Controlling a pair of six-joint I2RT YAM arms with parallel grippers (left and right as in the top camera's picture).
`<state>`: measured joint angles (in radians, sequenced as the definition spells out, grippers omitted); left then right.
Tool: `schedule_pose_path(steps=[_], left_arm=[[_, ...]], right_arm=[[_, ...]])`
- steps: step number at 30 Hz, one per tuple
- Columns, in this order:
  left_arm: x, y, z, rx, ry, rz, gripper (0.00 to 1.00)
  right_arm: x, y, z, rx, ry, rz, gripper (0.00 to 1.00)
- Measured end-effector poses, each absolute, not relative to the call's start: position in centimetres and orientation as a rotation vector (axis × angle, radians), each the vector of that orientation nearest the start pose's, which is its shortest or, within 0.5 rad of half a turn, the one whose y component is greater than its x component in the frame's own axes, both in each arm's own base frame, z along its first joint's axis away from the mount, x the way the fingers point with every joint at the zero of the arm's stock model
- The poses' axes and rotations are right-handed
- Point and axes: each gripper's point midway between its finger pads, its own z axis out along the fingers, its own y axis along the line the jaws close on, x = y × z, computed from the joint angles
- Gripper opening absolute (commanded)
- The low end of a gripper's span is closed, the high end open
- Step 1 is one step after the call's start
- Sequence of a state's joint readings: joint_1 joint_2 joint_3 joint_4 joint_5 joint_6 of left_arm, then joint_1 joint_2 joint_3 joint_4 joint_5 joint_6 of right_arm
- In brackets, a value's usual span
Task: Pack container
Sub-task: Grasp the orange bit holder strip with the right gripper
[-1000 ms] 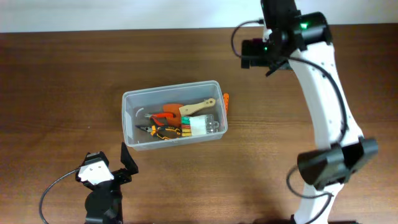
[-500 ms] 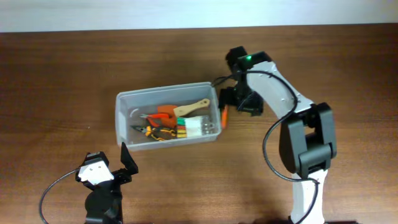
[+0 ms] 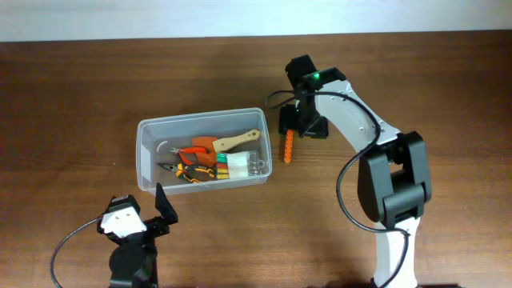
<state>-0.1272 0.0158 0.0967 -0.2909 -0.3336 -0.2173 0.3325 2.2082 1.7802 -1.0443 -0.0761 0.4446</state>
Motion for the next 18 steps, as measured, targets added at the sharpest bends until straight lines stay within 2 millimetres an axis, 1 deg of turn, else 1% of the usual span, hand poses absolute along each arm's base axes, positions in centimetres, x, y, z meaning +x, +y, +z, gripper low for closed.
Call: schedule_pose_path(steps=[6, 9, 10, 11, 12, 13, 14, 18], left_arm=[[23.2, 2.7, 14.8, -0.318, 1.741, 0.048, 0.99], [23.2, 2.7, 14.8, -0.318, 1.741, 0.048, 0.99], [23.2, 2.7, 14.8, -0.318, 1.741, 0.048, 0.99], [23.2, 2.7, 14.8, -0.318, 1.741, 0.048, 0.99], [23.2, 2.7, 14.8, -0.318, 1.741, 0.048, 0.99], [23.2, 2.7, 14.8, -0.318, 1.741, 0.048, 0.99], [23.2, 2.7, 14.8, -0.318, 1.741, 0.048, 0.99], [23.2, 2.7, 14.8, -0.318, 1.741, 0.048, 0.99]], right_arm=[[42.1, 16.1, 1.3, 0.17, 3.097, 0.152, 0.67], [42.0, 16.3, 0.9, 0.159, 3.101, 0.151, 0.61], [42.0, 16.4, 0.8, 0.157, 3.102, 0.15, 0.58], [42.0, 16.5, 0.8, 0.152, 3.102, 0.15, 0.51], [41.9, 16.6, 0.7, 0.15, 3.103, 0.149, 0.42], [41.9, 16.7, 0.6, 0.146, 3.106, 0.148, 0.3], [41.8, 16.8, 0.4, 0.152, 3.109, 0.149, 0.24], [41.7, 16.9, 0.1, 0.176, 3.116, 0.144, 0.08]])
